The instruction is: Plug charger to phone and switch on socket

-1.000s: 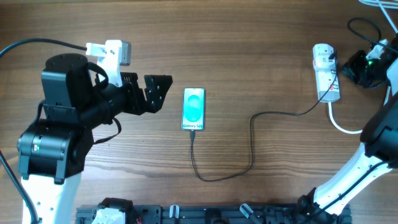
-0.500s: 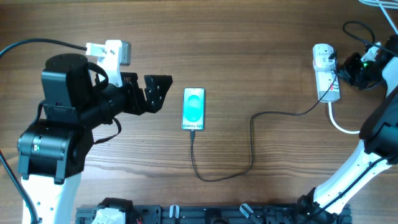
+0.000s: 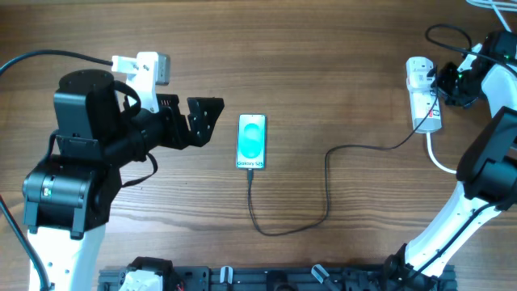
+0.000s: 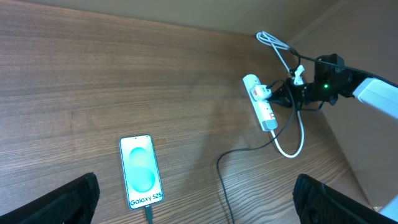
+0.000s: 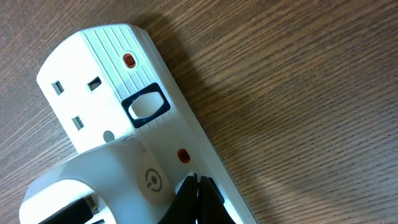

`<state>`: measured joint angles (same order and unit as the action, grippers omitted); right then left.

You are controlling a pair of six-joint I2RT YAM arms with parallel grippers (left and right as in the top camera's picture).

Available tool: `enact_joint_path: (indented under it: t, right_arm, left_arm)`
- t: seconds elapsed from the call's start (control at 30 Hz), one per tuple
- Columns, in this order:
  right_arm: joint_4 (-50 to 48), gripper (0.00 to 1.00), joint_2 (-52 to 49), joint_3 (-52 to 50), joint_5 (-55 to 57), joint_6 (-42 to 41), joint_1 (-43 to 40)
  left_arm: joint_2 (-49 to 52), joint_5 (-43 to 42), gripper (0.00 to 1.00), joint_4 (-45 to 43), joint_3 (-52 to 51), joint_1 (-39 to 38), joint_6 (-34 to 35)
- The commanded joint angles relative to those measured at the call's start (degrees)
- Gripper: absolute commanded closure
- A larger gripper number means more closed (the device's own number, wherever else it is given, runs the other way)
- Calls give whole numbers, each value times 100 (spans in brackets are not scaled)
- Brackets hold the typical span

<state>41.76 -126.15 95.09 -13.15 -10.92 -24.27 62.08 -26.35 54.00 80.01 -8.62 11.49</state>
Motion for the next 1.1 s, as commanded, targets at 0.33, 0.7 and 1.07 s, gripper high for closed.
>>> enact_joint_path:
  t: [0.33,0.7,1.07]
  right_arm:
    - [579,96,-199,-144,-240,-153,258]
    - [1340,96,1591,87,-1303,-271,-761]
    - [2304,96,4693,85,-1292,450,-933]
  left_arm:
    - [17,52,0,-13,52,33,-33]
    - [17,52,0,-15,52,31,-33]
    - [17,52,0,-13,52,31,-33]
